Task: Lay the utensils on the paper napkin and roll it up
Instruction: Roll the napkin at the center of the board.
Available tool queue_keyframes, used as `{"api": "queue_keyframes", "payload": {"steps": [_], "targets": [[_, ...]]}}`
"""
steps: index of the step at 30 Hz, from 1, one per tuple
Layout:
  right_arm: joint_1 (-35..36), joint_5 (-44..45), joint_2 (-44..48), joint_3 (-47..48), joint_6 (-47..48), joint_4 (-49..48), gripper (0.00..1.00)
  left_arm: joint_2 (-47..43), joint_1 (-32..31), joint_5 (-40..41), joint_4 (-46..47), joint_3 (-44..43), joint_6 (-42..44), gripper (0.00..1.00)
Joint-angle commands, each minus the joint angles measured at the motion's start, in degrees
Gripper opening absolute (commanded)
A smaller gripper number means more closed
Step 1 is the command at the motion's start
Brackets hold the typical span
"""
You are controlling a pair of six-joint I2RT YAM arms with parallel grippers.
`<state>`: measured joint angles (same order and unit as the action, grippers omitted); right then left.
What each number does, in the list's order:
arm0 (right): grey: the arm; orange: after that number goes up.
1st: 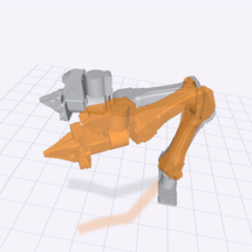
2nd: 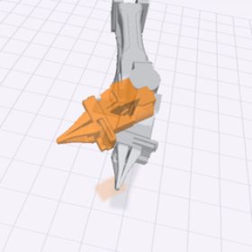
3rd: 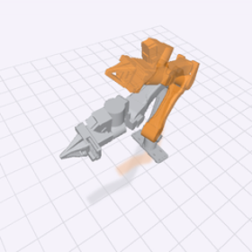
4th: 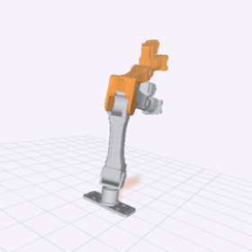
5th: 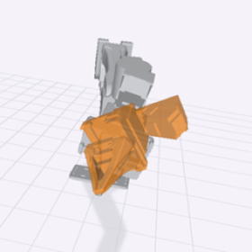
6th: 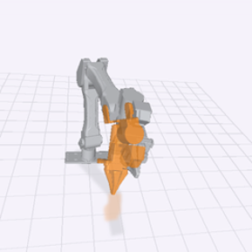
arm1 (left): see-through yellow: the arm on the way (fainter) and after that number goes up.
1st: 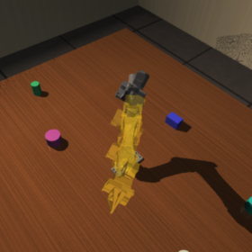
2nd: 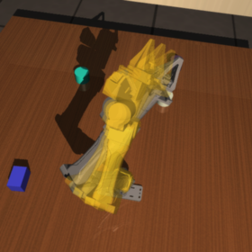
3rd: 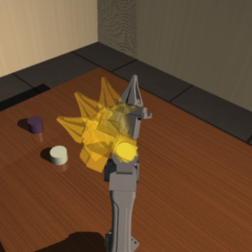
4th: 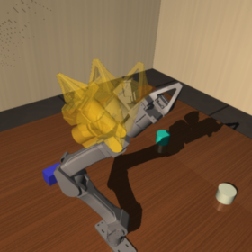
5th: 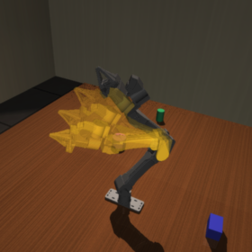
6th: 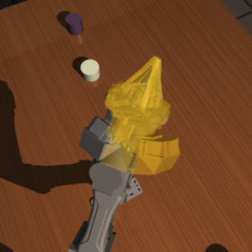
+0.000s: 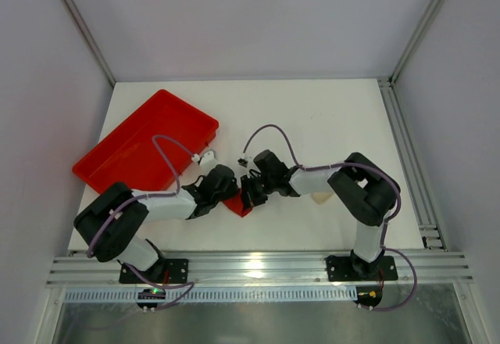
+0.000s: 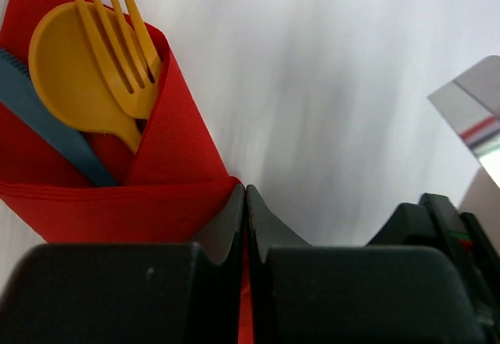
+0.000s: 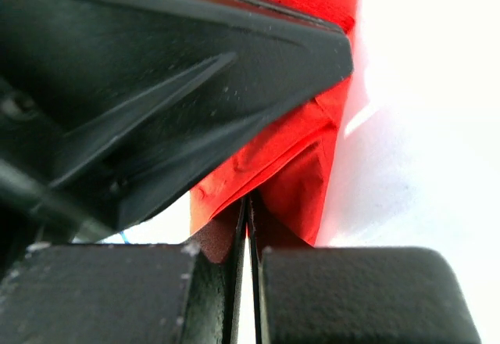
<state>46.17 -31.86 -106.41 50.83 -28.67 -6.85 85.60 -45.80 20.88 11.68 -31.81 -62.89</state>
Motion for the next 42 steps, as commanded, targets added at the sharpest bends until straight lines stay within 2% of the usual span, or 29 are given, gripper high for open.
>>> {"api": "queue_keyframes", "payload": {"steps": [1, 14, 22, 35, 42], "targets": [[0.3, 5.0, 1.5, -1.5, 2.6, 6.5, 0.04, 0.8, -0.3, 2.0, -2.6, -2.2, -0.7, 0.00], [0.5, 9.9, 9.8, 0.6, 4.9, 16.6, 0.04, 1.1, -0.3, 1.3, -3.2, -1.9, -0.4, 0.00], [0.4, 9.6, 13.0, -1.3, 4.6, 16.1, 0.04, 1.6, -0.3, 0.6, -3.0, -1.7, -0.5, 0.00], [0.4, 5.9, 11.1, -3.5, 3.6, 10.3, 0.04, 1.3, -0.4, 0.5, -2.5, -1.7, -0.7, 0.00], [0.3, 5.6, 13.1, -4.2, 2.8, 9.3, 0.04, 1.4, -0.4, 0.5, -2.4, -1.5, -0.8, 0.00]]}}
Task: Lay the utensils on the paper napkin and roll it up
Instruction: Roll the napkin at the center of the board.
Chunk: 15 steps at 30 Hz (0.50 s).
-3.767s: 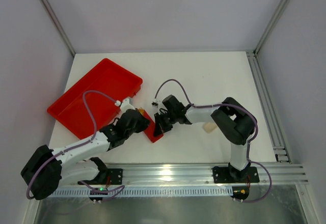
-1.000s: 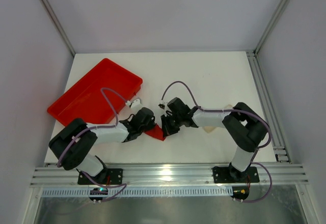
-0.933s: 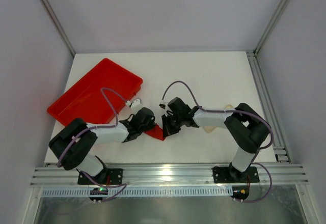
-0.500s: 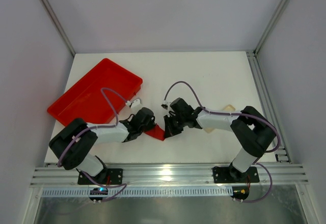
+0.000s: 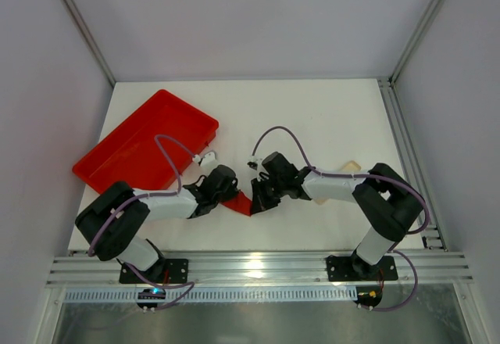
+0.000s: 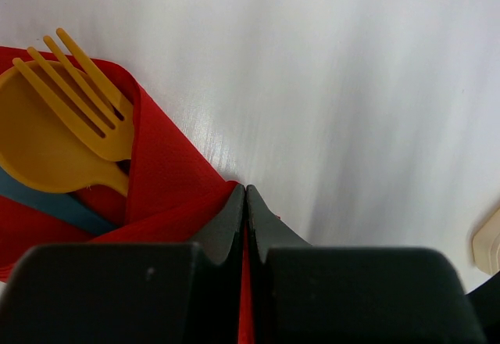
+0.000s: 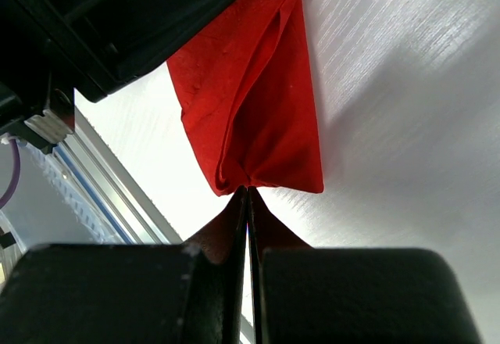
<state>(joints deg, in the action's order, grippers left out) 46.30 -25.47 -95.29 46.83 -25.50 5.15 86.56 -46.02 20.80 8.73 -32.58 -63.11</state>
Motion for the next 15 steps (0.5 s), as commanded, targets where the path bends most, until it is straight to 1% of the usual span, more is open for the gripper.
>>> {"api": "queue_keyframes", "payload": {"steps": [1, 15], "targets": [[0.3, -0.8, 1.9, 0.1, -0.3, -2.6, 0.04, 0.4, -0.2, 0.6, 0.7, -0.7, -0.7, 0.00], [0.0, -1.9, -3.2, 0.2, -0.7, -4.7, 0.04, 0.4, -0.6, 0.6, 0.8, -0.8, -0.9, 0.00]]}}
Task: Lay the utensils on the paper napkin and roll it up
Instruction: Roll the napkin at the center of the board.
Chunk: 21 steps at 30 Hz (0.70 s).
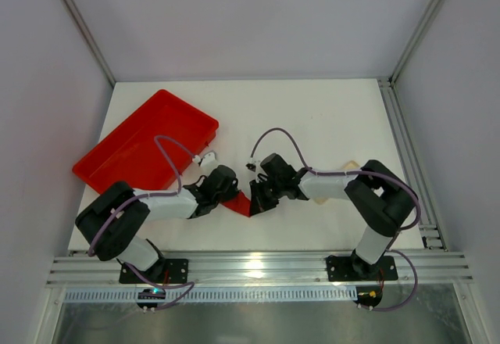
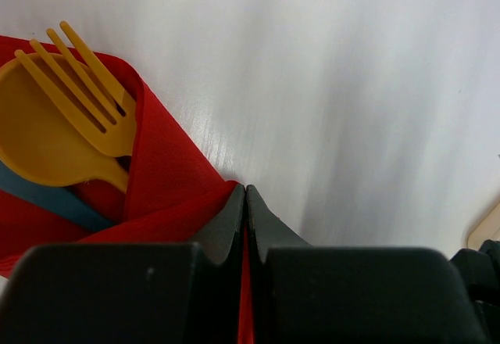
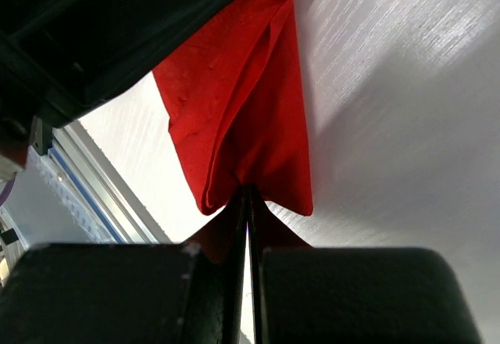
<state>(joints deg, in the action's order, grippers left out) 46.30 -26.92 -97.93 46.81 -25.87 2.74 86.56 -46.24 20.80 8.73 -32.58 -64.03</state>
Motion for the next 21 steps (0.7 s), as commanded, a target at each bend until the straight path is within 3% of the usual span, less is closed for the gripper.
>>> {"api": "queue_keyframes", "payload": {"steps": [1, 21], "targets": [[0.0, -0.2, -0.9, -0.3, -0.4, -2.6, 0.04, 0.4, -0.3, 0.6, 0.8, -0.8, 0.0, 0.00], [0.0, 4.4, -3.1, -2.4, 0.3, -1.6, 0.04, -5.9, -1.7, 3.7, -0.2, -2.9, 0.6, 0.00]]}}
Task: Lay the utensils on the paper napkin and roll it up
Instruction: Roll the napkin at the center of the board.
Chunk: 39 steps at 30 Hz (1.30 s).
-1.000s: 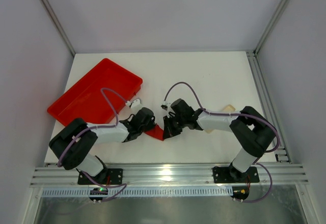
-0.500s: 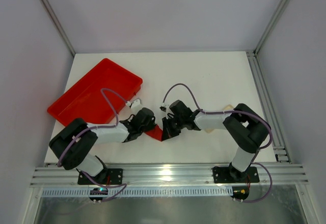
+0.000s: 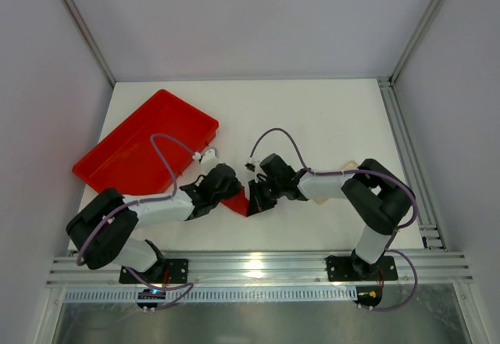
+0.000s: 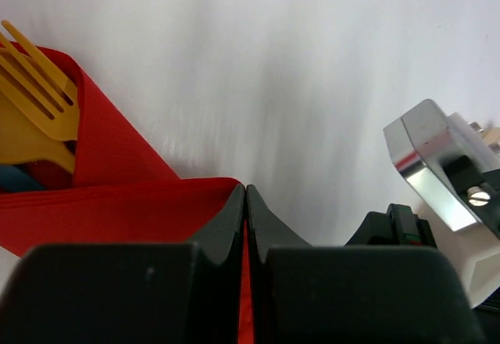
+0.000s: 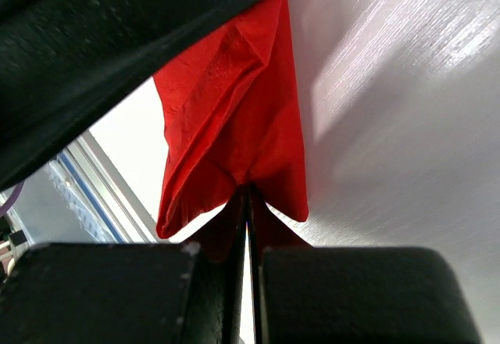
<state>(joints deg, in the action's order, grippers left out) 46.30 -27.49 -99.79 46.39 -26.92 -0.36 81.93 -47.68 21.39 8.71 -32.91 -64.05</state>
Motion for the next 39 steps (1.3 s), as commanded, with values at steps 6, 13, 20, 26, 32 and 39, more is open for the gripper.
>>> {"api": "queue_keyframes", "payload": {"steps": [6, 13, 20, 26, 32, 39], "targets": [[0.0, 4.9, -1.0, -2.4, 1.0, 1.1, 0.04, 2.2, -0.2, 5.0, -1.2, -5.8, 1.0, 0.00], [-0.1, 4.6, -0.9, -3.2, 0.6, 0.8, 0.04, 6.6, -0.3, 2.5, 2.4, -7.9, 2.1, 0.00], [-0.2, 4.5, -0.8, -3.1, 0.5, 0.8, 0.04, 7.6, -0.2, 3.7, 3.1, -7.3, 1.1, 0.00], [-0.3, 4.3, -0.8, -3.1, 0.8, 0.7, 0.04, 10.4, -0.2, 3.7, 3.7, -8.9, 2.1, 0.00], [-0.3, 4.5, -0.5, -2.8, 1.0, 1.5, 0.04, 12.9, -0.3, 3.2, 4.3, -10.7, 3.1, 0.00], [-0.3, 4.6, -0.5, -2.7, 1.0, 1.7, 0.04, 14.4, -0.2, 3.1, 4.0, -11.7, 3.5, 0.00]]}}
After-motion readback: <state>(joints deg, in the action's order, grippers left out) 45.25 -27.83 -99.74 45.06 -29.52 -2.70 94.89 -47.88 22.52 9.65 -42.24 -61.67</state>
